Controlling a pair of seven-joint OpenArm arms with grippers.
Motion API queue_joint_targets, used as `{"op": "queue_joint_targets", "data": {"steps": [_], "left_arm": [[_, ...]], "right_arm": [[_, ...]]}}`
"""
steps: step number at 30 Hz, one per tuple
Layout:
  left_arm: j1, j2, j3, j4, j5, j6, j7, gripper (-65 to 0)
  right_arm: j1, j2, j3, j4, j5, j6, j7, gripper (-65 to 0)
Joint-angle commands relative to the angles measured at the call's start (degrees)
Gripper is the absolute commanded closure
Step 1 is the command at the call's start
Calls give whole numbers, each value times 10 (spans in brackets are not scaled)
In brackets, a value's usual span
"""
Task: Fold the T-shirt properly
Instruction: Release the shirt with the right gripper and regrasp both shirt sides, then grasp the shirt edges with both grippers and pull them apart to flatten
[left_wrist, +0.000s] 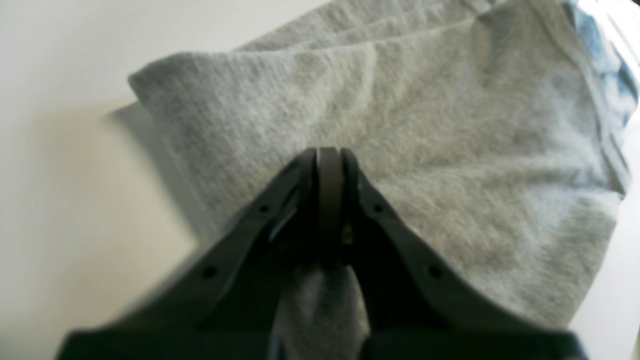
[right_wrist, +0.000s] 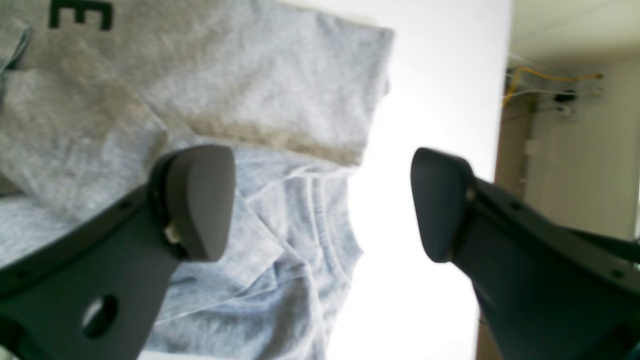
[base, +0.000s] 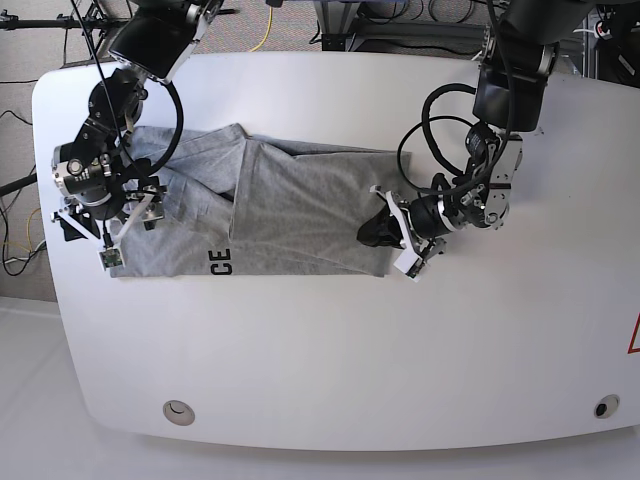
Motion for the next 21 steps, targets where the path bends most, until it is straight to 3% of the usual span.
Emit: {"op": "queue_joint_targets", "data": {"steps": [1, 10, 21], "left_arm": [[-3, -15, -10, 20, 8, 9, 16, 0], [1, -37, -26, 58, 9, 9, 20, 0], [1, -66, -36, 59, 9, 9, 21, 0]], "right_arm": [[9, -5, 0, 12, 2, 6, 8, -511], [12, -44, 59, 11, 3, 6, 7, -511], [30, -55, 110, -44, 3, 6, 7, -513]]}}
